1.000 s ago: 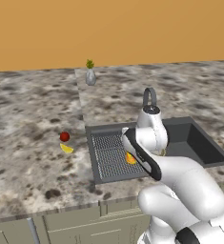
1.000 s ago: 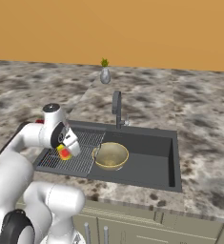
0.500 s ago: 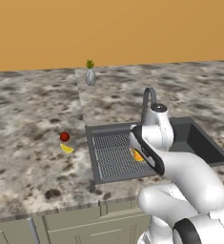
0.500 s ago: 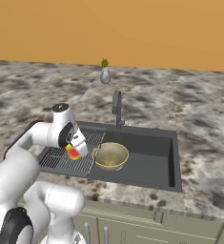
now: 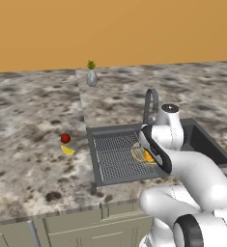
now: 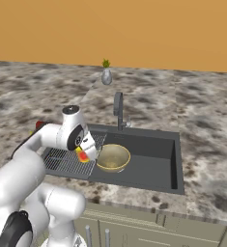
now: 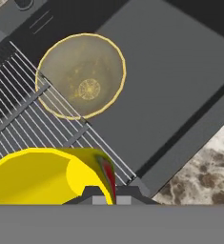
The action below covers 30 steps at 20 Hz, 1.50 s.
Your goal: Remove the lemon wedge and bell pepper from the sink. Then move the bowl and cup from the counter to the sink for washing.
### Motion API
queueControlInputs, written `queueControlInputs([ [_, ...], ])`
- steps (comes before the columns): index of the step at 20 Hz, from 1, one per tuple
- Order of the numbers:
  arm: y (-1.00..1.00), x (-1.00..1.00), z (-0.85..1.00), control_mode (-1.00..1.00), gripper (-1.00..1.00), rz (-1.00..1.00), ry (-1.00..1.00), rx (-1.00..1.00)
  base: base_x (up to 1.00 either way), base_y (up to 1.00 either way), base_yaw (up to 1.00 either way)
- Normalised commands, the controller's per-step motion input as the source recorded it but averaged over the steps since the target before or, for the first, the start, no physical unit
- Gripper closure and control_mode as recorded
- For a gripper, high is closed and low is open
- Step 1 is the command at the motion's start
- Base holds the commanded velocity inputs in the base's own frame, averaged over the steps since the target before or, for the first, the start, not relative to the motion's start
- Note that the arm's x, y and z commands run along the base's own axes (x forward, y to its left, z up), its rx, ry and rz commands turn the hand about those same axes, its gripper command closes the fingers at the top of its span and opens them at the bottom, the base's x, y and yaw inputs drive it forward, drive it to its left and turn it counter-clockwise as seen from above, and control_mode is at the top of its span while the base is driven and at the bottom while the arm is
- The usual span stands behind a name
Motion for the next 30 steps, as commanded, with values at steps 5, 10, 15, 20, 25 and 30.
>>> queueControlInputs([
  [5,-0.31,0.00,0.00,-1.00,1.00,-0.04,0.00,0.06,0.00,0.00,0.00],
  [10,-0.30,0.01,0.00,-1.00,1.00,-0.03,-0.01,0.04,0.00,0.00,0.00],
  [15,-0.27,0.07,0.00,-1.00,1.00,-0.02,-0.01,0.01,0.00,0.00,0.00],
  [20,-0.28,0.09,0.00,-1.00,1.00,-0.01,0.00,0.00,0.00,0.00,0.00],
  [25,-0.27,0.12,0.00,-1.00,1.00,0.00,0.00,0.00,0.00,0.00,0.00],
  [30,-0.29,0.11,0.00,-1.00,1.00,0.00,0.00,0.00,0.00,0.00,0.00],
])
